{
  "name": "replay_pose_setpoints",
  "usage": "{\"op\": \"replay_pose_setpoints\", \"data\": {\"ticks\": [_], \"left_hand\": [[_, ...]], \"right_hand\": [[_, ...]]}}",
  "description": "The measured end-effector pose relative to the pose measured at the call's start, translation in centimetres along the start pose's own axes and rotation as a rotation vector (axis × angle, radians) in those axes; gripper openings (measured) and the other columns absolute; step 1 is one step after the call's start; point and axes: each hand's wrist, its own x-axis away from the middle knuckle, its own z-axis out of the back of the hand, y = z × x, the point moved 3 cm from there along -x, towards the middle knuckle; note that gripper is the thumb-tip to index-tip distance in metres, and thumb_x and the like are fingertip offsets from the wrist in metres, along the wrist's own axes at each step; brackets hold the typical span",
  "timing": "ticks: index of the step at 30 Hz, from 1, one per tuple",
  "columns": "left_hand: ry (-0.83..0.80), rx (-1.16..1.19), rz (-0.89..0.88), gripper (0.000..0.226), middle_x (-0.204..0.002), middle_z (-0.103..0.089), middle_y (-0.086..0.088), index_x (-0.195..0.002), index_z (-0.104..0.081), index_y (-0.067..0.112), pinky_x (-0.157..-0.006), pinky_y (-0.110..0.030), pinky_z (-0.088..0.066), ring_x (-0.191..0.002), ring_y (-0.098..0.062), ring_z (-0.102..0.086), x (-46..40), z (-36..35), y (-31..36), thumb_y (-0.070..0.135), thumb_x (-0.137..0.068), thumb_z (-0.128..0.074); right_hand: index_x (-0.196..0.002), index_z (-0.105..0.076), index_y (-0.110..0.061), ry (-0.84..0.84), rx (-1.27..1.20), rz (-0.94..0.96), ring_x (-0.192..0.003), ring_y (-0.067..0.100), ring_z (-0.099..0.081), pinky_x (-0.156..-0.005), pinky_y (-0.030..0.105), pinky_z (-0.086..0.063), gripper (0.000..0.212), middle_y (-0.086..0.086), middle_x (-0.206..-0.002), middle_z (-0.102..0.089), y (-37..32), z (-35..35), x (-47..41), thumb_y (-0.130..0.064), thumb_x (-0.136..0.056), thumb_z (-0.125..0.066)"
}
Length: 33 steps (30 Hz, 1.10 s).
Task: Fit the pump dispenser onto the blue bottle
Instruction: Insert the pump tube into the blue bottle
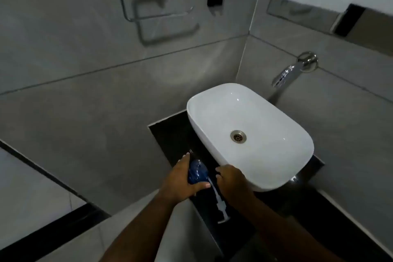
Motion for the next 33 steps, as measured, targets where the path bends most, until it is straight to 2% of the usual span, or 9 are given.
{"op": "replay_pose_setpoints", "data": {"ticks": [2,6,10,14,18,23,26,29,33], "left_hand": [[0.002,-0.042,-0.029,0.130,-0.161,-0.014,-0.004,-0.154,-0.007,0.019,-0.116,-0.034,-0.016,-0.147,-0.021,-0.013,-0.4,-0.5,0.1,0.091,-0.058,-0.057],[0.040,-0.138,-0.030,0.113,-0.161,-0.017,-0.007,-0.154,-0.014,0.026,-0.118,-0.044,-0.018,-0.147,-0.025,-0.013,-0.8,-1.1,0.2,0.094,-0.066,-0.035],[0.053,-0.174,-0.042,0.098,-0.161,-0.016,-0.004,-0.154,-0.014,0.029,-0.116,-0.041,-0.018,-0.147,-0.025,-0.013,-0.8,-1.2,0.1,0.086,-0.076,-0.033],[0.069,-0.124,-0.038,0.092,-0.162,-0.013,-0.002,-0.154,-0.014,0.029,-0.117,-0.040,-0.019,-0.147,-0.022,-0.011,-0.6,-1.5,0.2,0.078,-0.081,-0.041],[0.117,-0.164,-0.088,0.088,-0.162,-0.010,-0.002,-0.154,-0.015,0.026,-0.117,-0.037,-0.012,-0.148,-0.021,-0.006,-0.8,-1.6,0.0,0.071,-0.086,-0.047],[0.143,-0.238,-0.156,0.091,-0.162,-0.008,-0.002,-0.153,-0.019,0.019,-0.117,-0.034,-0.006,-0.146,-0.013,0.002,-1.2,-1.3,-0.1,0.072,-0.084,-0.046],[0.139,-0.243,-0.160,0.094,-0.162,-0.008,-0.001,-0.153,-0.018,0.019,-0.116,-0.033,-0.006,-0.145,-0.011,0.002,-1.3,-1.4,-0.3,0.076,-0.082,-0.042],[0.136,-0.230,-0.152,0.094,-0.162,-0.008,-0.001,-0.153,-0.017,0.020,-0.115,-0.032,-0.005,-0.144,-0.011,0.003,-1.4,-1.6,-0.5,0.076,-0.082,-0.043],[0.138,-0.216,-0.145,0.095,-0.162,-0.008,0.001,-0.153,-0.015,0.022,-0.113,-0.031,-0.006,-0.143,-0.009,0.003,-1.5,-1.7,-0.7,0.078,-0.082,-0.043]], "right_hand": [[-0.101,-0.068,-0.004,-0.015,0.014,-0.042,-0.099,0.034,-0.065,-0.080,0.031,-0.047,0.023,0.016,-0.103,-0.070,1.0,-0.9,0.8,-0.016,-0.092,-0.050],[-0.108,-0.063,-0.007,-0.155,0.081,-0.126,-0.110,0.029,-0.058,-0.093,0.036,-0.043,0.026,0.013,-0.114,-0.063,2.4,-3.4,2.7,-0.027,-0.094,-0.051],[-0.100,-0.064,-0.011,-0.220,0.030,-0.229,-0.100,0.023,-0.063,-0.087,0.034,-0.052,0.030,0.009,-0.109,-0.064,3.1,-4.8,3.8,-0.038,-0.090,-0.059],[-0.107,-0.065,-0.012,-0.204,-0.001,-0.251,-0.087,0.011,-0.065,-0.072,0.014,-0.054,0.029,0.007,-0.112,-0.066,3.5,-5.7,4.1,-0.035,-0.091,-0.060],[-0.108,-0.063,-0.007,-0.141,-0.005,-0.296,-0.103,0.026,-0.064,-0.090,0.040,-0.055,0.026,0.012,-0.114,-0.063,2.9,-5.2,4.1,-0.027,-0.093,-0.056],[-0.108,-0.057,-0.008,0.037,-0.180,-0.258,-0.097,0.026,-0.065,-0.085,0.043,-0.058,0.024,0.010,-0.107,-0.061,0.9,-2.4,4.0,-0.016,-0.087,-0.065],[-0.099,-0.061,-0.011,0.154,-0.140,-0.167,-0.084,0.015,-0.061,-0.078,0.029,-0.058,0.019,0.006,-0.095,-0.064,-0.3,0.2,3.3,-0.018,-0.084,-0.070],[-0.104,-0.066,-0.008,0.255,-0.052,-0.073,-0.079,0.011,-0.051,-0.065,0.004,-0.035,0.024,0.010,-0.095,-0.065,-1.5,3.0,2.3,-0.018,-0.083,-0.071],[-0.114,-0.066,-0.007,0.250,-0.029,-0.021,-0.089,0.011,-0.050,-0.076,0.015,-0.038,0.034,0.014,-0.109,-0.064,-2.9,5.2,0.8,-0.014,-0.081,-0.071]]}}
